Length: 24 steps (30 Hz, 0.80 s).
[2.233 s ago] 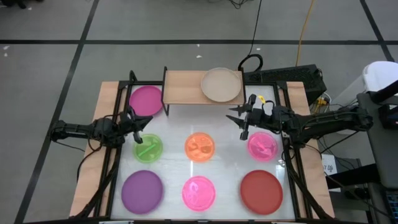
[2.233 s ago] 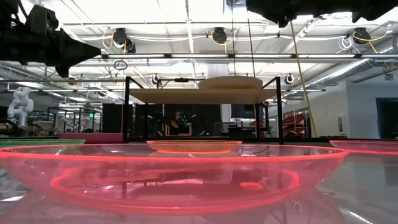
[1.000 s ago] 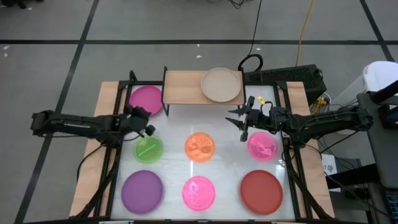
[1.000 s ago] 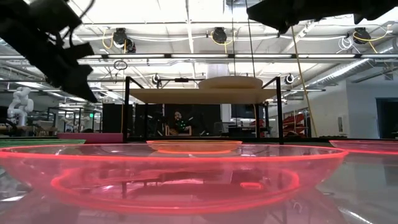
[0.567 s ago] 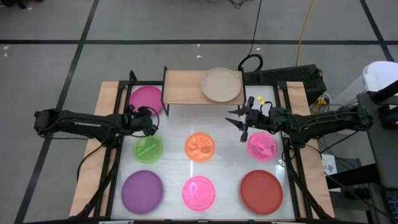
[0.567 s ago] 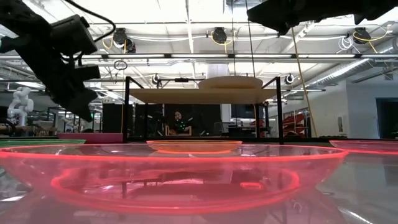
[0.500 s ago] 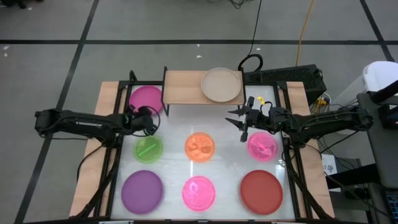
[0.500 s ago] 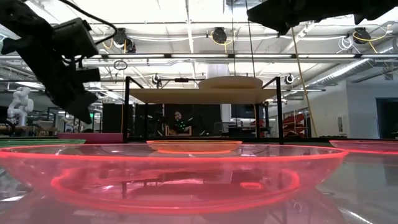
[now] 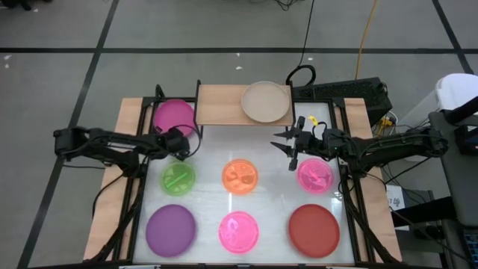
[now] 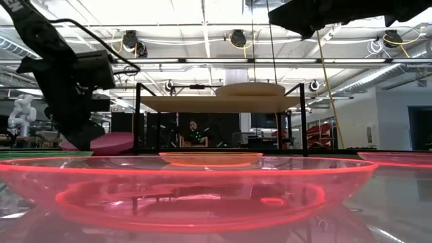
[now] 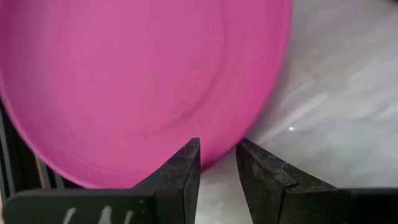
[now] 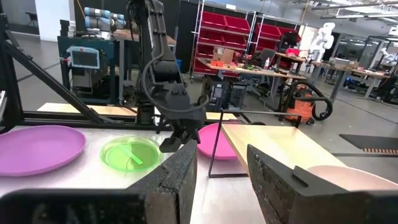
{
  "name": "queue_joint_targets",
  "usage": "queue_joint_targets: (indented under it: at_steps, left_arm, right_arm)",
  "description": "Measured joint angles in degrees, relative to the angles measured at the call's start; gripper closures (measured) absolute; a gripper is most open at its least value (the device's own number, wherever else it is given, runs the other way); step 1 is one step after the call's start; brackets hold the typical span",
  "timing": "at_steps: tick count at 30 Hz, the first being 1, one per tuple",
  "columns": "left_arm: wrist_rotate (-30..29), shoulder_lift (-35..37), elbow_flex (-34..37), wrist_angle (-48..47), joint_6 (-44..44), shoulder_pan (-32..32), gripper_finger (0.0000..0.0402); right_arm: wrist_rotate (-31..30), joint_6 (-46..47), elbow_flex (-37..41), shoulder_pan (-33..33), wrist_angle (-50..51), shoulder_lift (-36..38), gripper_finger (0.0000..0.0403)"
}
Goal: Place and stack plates onto a shelf
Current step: Stack the pink plate on top of the gray plate on the shelf
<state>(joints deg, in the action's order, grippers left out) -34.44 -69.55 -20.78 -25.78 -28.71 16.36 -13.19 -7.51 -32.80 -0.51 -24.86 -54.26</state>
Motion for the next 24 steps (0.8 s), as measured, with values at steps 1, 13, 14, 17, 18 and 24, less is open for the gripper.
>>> queue_joint_targets:
  at_steps: [1,13,14,17,18,24]
  left_arm:
    - [0.0,-0.6,0.0,0.3,0.1,0.3,0.0293]
    - [-0.2,-4.0,-0.1,3.4,3.5,1.1,0.0361]
    - [-0.1,-4.0,-0.1,3.4,4.0,1.1,0.0375]
    - [-0.5,-4.0,-0.1,3.6,4.2,1.1,0.0389]
    - [-0.6,-4.0,-0.1,3.6,4.2,1.0,0.039]
    - [-1.4,-2.8,-3.2,1.5,3.1,0.0,0.0392]
  right_arm:
    - [0.0,0.0,0.0,0.0,0.0,0.0,0.028]
    - [0.0,0.2,0.0,0.0,0.6,0.0,0.028]
    - [0.0,0.4,0.0,0.0,0.6,0.0,0.028]
    - [0.0,0.4,0.0,0.0,0.5,0.0,0.028]
    - [0.0,0.4,0.0,0.0,0.6,0.0,0.028]
    - [-0.1,0.4,0.0,0.0,1.0,0.0,0.028]
